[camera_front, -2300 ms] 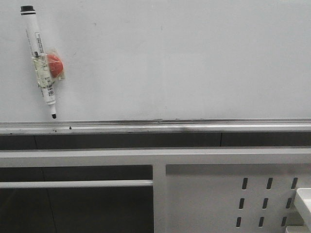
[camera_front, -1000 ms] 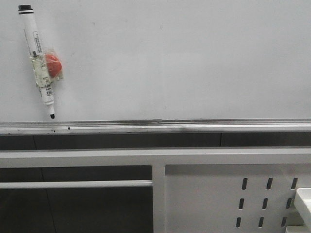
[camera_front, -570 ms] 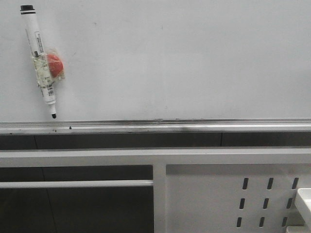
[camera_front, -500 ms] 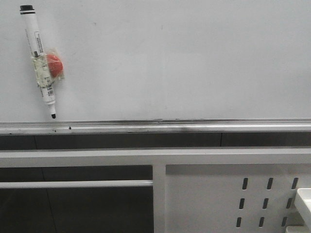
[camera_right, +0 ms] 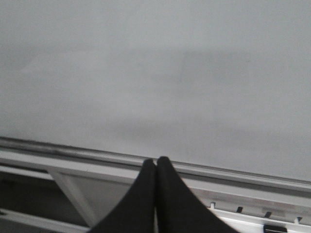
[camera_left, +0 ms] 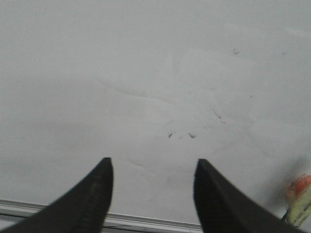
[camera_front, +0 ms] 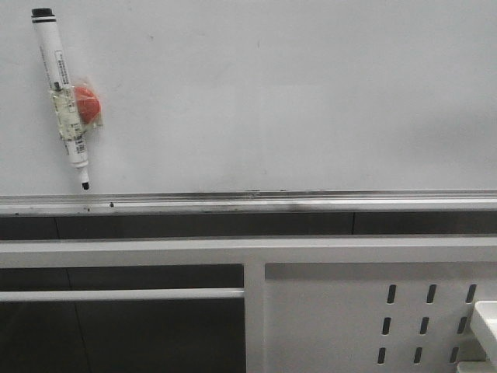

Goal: Write number 1 on whiteboard

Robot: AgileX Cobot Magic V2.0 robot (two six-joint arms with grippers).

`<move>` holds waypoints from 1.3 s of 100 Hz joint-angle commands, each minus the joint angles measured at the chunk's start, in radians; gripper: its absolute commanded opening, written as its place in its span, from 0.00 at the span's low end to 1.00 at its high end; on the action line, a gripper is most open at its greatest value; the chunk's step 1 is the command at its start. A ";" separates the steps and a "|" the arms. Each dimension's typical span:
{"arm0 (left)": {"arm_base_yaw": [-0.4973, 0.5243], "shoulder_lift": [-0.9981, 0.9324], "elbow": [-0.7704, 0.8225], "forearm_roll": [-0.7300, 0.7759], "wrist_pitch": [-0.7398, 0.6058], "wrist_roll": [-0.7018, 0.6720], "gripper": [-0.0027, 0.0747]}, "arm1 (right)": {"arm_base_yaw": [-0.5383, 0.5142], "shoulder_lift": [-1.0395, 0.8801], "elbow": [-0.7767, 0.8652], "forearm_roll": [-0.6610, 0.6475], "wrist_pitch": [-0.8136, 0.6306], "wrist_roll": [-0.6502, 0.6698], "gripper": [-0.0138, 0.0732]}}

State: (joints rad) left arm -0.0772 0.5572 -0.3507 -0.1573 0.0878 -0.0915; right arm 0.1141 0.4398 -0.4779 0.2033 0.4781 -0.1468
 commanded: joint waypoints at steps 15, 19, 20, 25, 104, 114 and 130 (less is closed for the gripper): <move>-0.013 0.031 -0.029 -0.033 -0.147 -0.006 0.60 | 0.031 0.120 -0.023 0.074 -0.090 -0.008 0.08; -0.029 0.031 -0.019 -0.029 -0.155 0.002 0.56 | 0.032 0.128 -0.023 0.077 -0.090 -0.008 0.08; -0.033 0.031 -0.017 -0.027 -0.162 0.004 0.54 | 0.032 0.132 -0.023 0.077 -0.090 -0.008 0.08; -0.064 0.031 0.004 -0.015 -0.196 0.004 0.48 | 0.032 0.137 -0.023 0.082 -0.090 -0.008 0.08; -0.511 0.616 0.366 0.083 -1.291 0.004 0.53 | 0.206 0.137 -0.045 0.089 -0.101 -0.010 0.08; -0.511 0.781 0.363 0.091 -1.451 -0.026 0.57 | 0.262 0.137 -0.054 0.089 -0.135 -0.010 0.08; -0.511 0.961 0.323 0.157 -1.448 -0.156 0.57 | 0.302 0.137 -0.054 0.091 -0.167 -0.010 0.08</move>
State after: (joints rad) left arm -0.5793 1.4576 -0.0049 -0.0367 -1.1275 -0.1695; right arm 0.4046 0.5666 -0.4966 0.2839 0.4031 -0.1468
